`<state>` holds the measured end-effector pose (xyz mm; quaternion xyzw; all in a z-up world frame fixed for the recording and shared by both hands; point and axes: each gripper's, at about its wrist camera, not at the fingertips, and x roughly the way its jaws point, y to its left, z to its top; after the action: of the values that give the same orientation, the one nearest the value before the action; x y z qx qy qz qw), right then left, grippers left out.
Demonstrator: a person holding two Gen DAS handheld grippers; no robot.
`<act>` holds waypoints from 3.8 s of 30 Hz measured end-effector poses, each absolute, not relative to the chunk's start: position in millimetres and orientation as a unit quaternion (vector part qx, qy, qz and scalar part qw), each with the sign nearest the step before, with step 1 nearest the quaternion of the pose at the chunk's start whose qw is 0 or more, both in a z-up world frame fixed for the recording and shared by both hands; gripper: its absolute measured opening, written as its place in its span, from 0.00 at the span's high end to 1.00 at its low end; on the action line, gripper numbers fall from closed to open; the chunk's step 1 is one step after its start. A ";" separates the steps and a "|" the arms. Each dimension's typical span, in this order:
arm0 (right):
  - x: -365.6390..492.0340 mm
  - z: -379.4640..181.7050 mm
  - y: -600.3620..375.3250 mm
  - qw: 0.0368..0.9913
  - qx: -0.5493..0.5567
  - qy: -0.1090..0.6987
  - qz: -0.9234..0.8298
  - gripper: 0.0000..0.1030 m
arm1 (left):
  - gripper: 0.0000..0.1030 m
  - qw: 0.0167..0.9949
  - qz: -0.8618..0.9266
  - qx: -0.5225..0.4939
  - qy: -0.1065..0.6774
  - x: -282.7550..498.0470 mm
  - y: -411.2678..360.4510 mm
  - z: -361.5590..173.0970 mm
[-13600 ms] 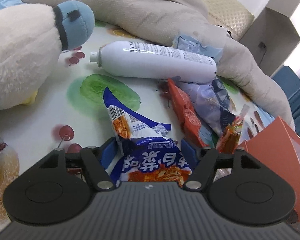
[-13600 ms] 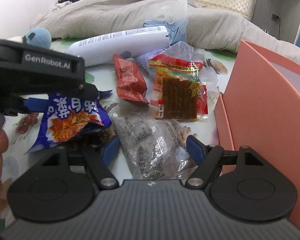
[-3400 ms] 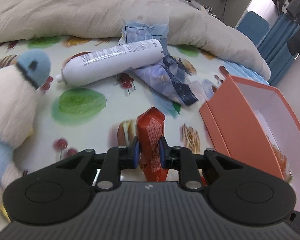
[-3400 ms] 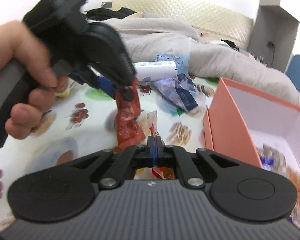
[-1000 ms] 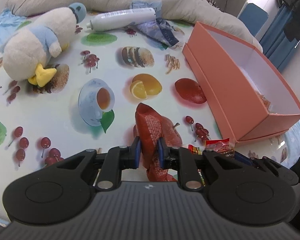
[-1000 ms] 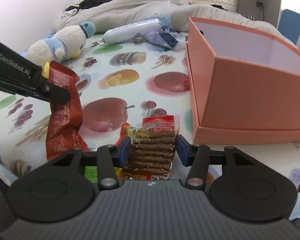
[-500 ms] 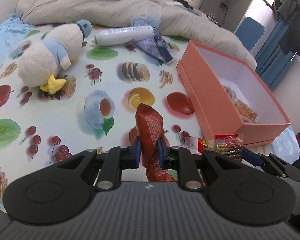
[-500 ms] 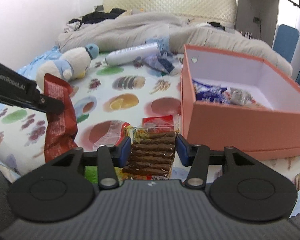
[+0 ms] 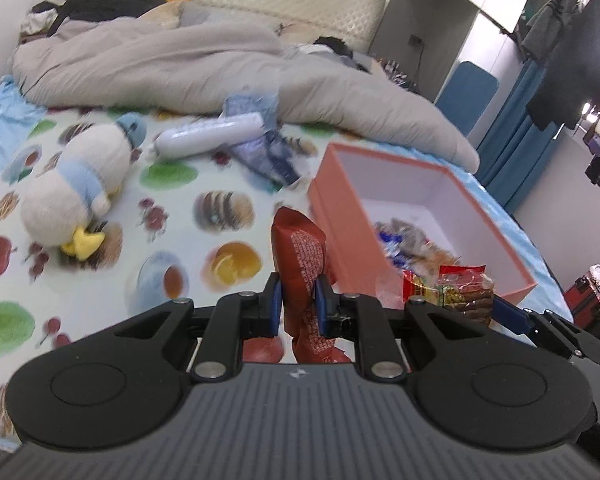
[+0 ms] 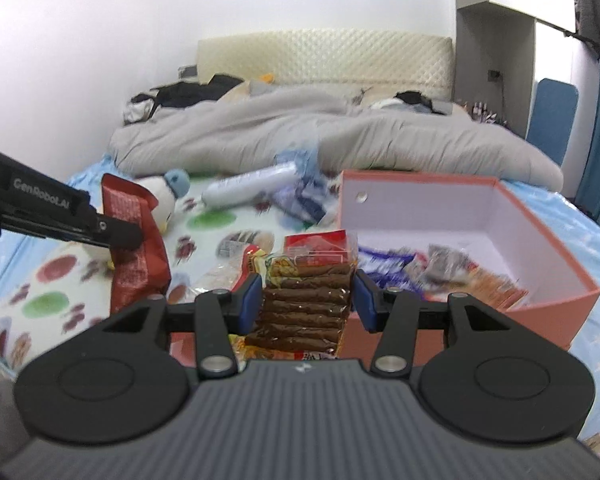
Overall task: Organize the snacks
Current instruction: 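Carry the red packet and brown stick packet over the pink box, then open both grippers to drop the packets into the pink box, then raise both open tools away from the pink box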
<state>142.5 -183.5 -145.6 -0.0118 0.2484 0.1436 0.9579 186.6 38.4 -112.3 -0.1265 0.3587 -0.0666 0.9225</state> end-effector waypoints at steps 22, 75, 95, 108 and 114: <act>241.6 -134.4 -296.9 0.964 0.022 0.258 0.059 0.50 | 0.81 0.907 -0.162 -0.090 0.377 315.7 -100.0 -86.2; 184.1 -64.6 -325.8 0.969 0.088 0.228 0.032 0.26 | 0.54 0.931 -0.203 -0.030 0.303 244.7 -129.4 -0.7; 78.9 -46.5 -312.7 0.980 0.065 0.188 0.014 0.26 | 0.28 0.951 -0.169 -0.020 0.259 125.2 -87.5 23.4; 58.4 -61.7 -313.6 0.978 0.083 0.189 0.029 0.26 | 0.13 0.950 -0.160 -0.008 0.267 92.2 -90.3 -3.7; 61.0 -73.7 -314.7 0.976 0.090 0.195 0.028 0.26 | 0.12 0.948 -0.155 -0.018 0.276 94.7 -91.6 -21.6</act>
<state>61.0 -314.7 -73.7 0.0895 0.1951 0.0278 0.9763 94.7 -91.6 -21.6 -0.0176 0.2761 -0.1548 0.9484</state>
